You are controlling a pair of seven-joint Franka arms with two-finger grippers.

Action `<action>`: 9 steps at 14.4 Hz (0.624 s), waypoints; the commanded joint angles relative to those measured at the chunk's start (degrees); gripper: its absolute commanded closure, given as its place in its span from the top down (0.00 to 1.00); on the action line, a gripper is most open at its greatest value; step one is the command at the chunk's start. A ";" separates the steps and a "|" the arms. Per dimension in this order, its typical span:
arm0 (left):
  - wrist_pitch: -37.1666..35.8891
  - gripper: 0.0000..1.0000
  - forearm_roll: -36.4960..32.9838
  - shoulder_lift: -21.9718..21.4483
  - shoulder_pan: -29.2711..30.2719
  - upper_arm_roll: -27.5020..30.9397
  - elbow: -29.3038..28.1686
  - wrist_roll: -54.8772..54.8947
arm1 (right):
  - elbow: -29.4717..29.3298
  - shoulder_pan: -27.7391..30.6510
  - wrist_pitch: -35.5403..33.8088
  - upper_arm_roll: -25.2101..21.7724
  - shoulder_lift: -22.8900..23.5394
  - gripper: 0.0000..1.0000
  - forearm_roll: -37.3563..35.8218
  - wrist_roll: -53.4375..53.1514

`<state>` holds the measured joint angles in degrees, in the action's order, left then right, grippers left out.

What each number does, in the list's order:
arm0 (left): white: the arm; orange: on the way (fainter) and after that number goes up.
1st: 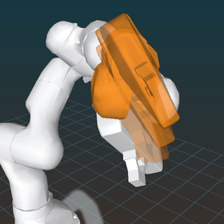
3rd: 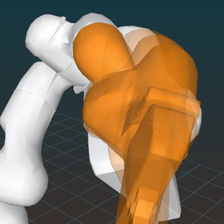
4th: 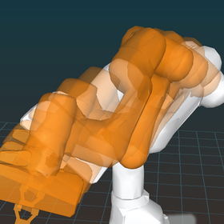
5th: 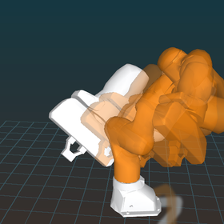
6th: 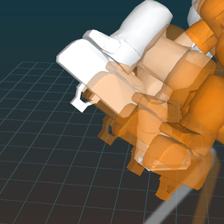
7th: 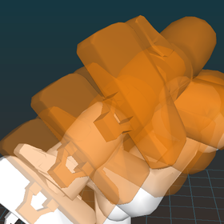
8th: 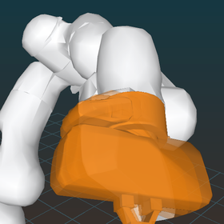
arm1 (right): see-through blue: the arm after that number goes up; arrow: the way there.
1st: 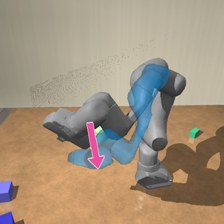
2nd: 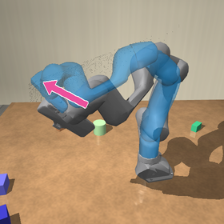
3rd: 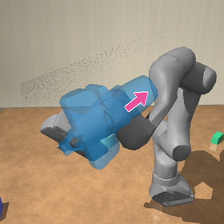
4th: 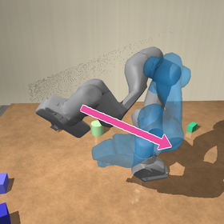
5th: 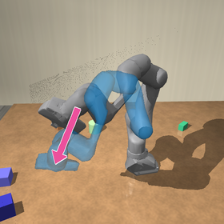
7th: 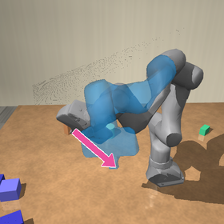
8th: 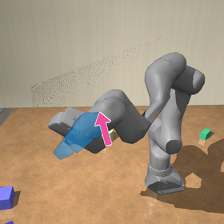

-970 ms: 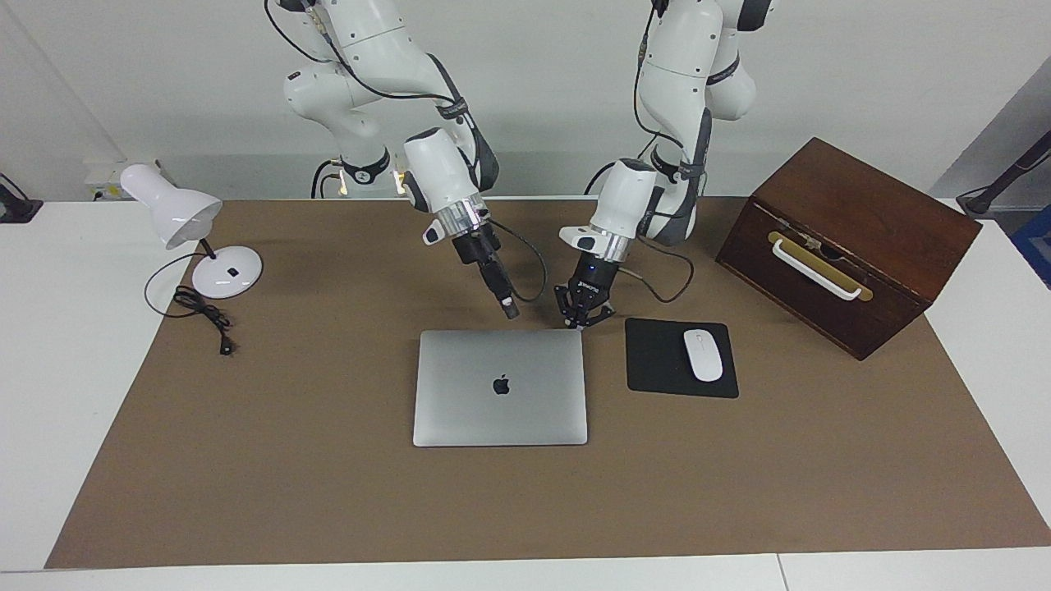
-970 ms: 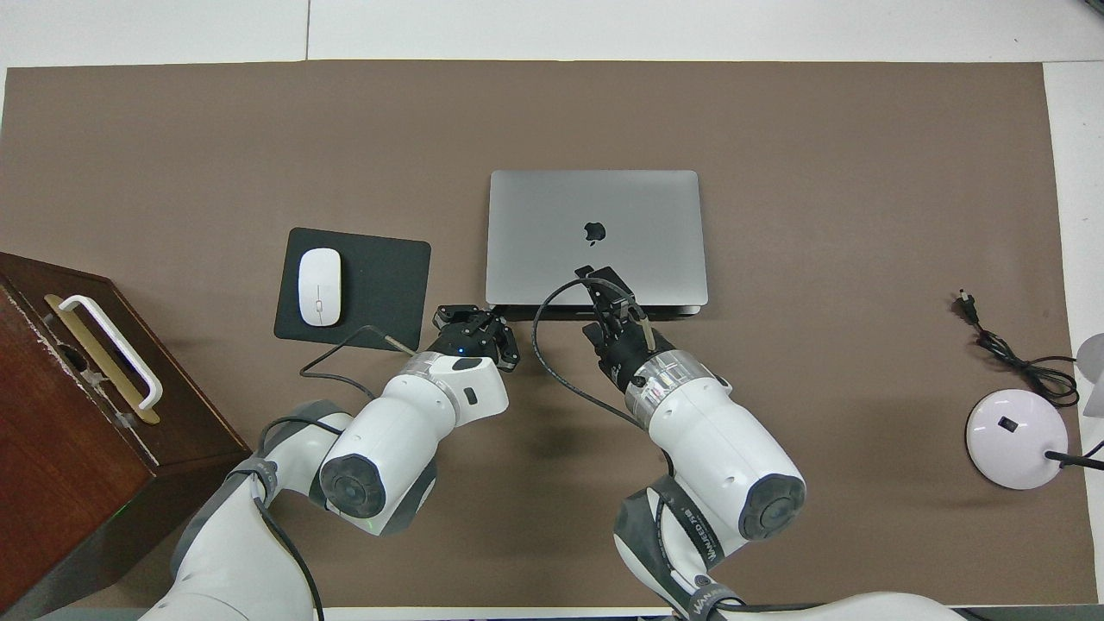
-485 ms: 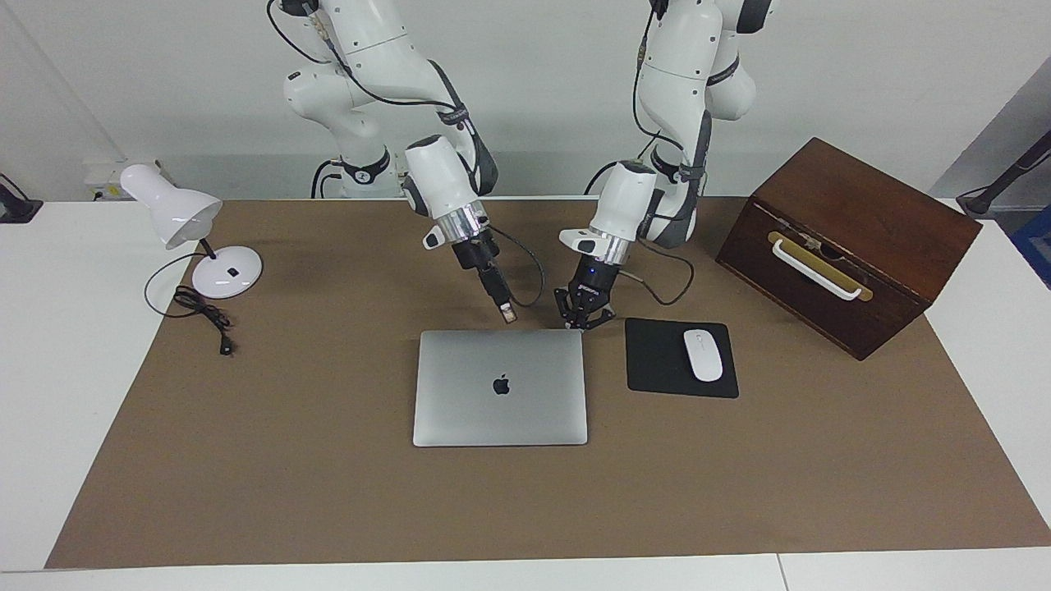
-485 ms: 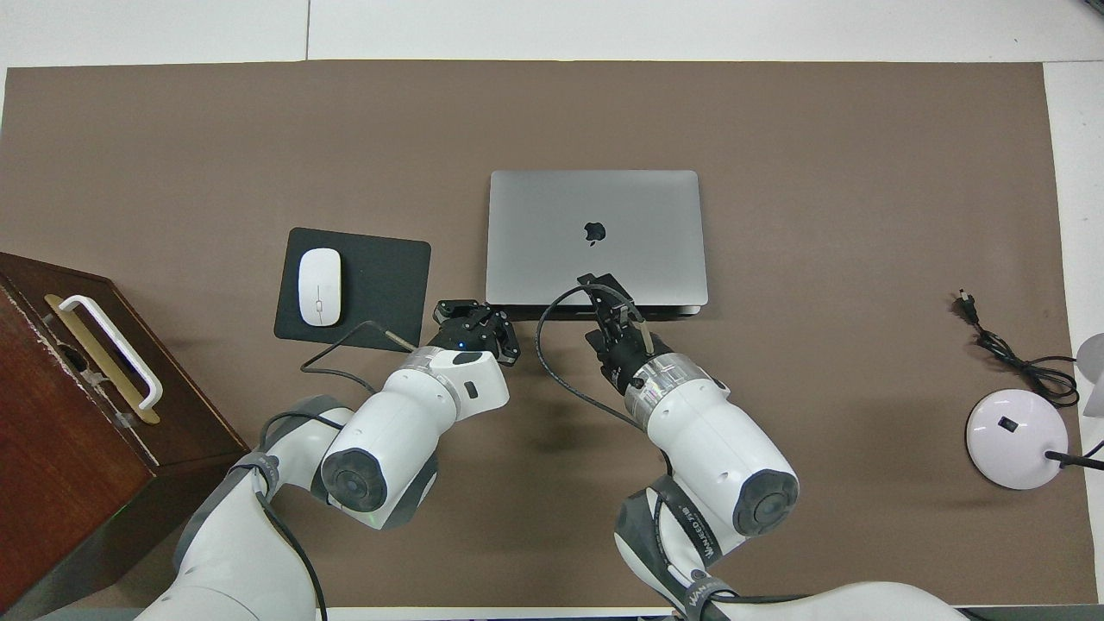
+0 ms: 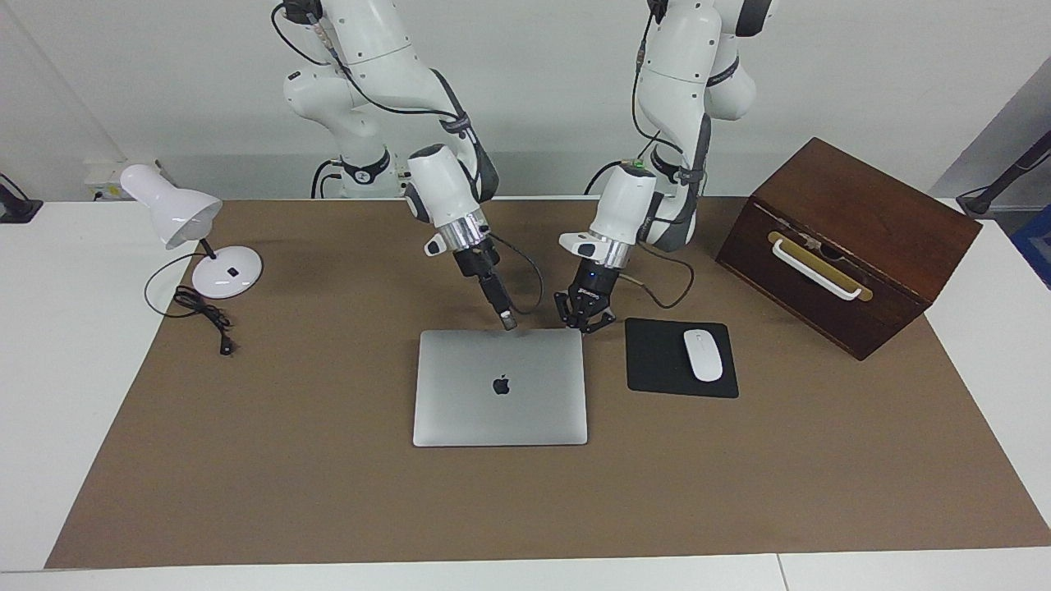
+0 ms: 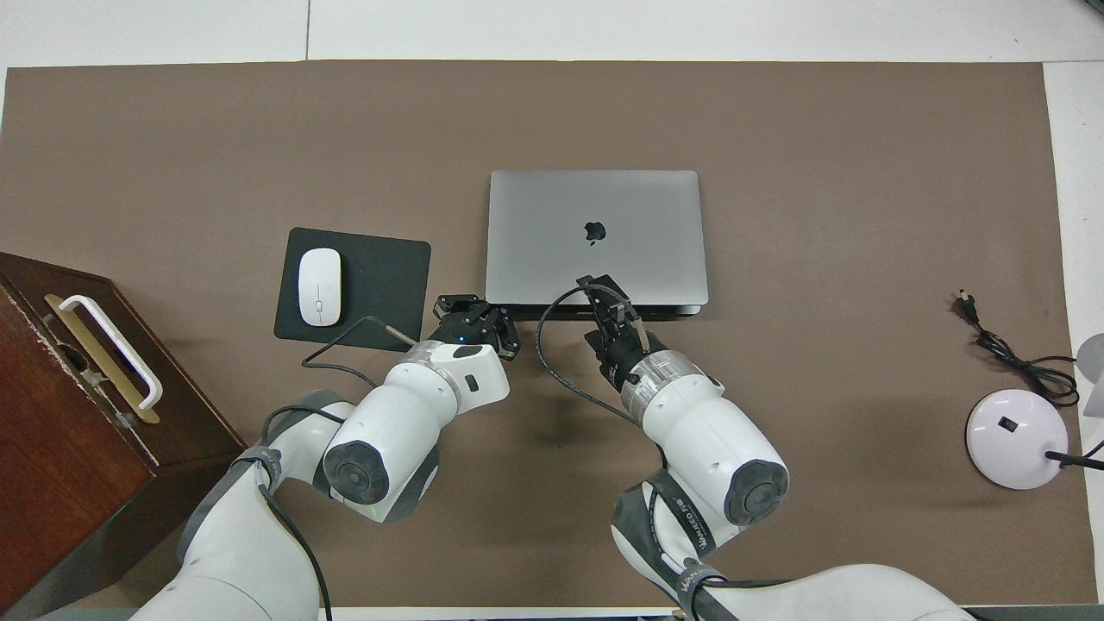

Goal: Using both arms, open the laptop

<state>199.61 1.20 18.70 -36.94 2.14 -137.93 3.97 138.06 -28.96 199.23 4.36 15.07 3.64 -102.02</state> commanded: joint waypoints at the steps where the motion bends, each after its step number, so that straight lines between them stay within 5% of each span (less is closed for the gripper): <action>1: 1.04 0.00 0.47 2.30 0.46 0.06 1.70 -0.28 | -3.05 0.48 1.43 0.04 2.50 0.98 1.20 1.56; 9: 1.04 0.00 0.47 2.92 0.38 0.24 2.06 -0.11 | -8.94 3.21 -1.90 0.04 4.17 0.98 1.11 4.37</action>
<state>199.73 1.20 19.50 -36.68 2.20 -137.16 3.90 132.11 -26.99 198.88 3.79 18.24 3.64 -100.44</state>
